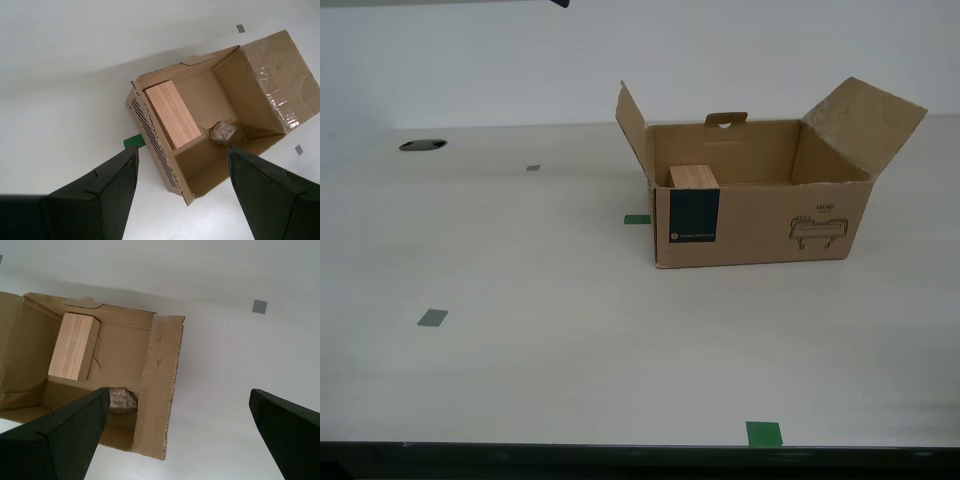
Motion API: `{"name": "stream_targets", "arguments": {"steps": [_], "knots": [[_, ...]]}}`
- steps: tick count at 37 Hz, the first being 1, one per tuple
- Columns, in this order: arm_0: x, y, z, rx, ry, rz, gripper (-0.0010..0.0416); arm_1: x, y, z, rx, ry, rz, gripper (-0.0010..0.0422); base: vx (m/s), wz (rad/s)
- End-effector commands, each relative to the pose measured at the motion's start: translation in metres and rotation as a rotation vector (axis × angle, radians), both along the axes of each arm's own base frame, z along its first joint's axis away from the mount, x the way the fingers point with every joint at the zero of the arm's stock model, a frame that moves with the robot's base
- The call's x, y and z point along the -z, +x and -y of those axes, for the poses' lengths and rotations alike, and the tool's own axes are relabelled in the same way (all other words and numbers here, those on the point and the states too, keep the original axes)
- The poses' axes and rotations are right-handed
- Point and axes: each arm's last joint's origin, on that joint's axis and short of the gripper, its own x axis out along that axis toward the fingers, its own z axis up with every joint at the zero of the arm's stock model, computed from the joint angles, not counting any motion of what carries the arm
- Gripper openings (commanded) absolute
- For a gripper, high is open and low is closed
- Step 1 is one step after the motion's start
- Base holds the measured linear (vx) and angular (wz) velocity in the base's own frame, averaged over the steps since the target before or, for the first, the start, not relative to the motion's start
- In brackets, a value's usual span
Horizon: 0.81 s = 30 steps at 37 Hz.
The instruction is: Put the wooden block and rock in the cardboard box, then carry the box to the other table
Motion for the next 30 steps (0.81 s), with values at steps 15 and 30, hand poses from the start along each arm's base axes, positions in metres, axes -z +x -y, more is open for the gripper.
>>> {"name": "stream_targets", "arguments": {"steps": [15,30], "knots": [[0.000,0.000,0.000,0.004,0.001,-0.002,0.0388,0.007,0.007,0.003,0.000,0.001,-0.006,0.0236,0.000,0.000],[0.003,-0.005,-0.001,0.011,0.008,-0.069,0.0388,0.032,0.020,0.010,-0.053,0.006,-0.105,0.0265,0.000,0.000]]}}
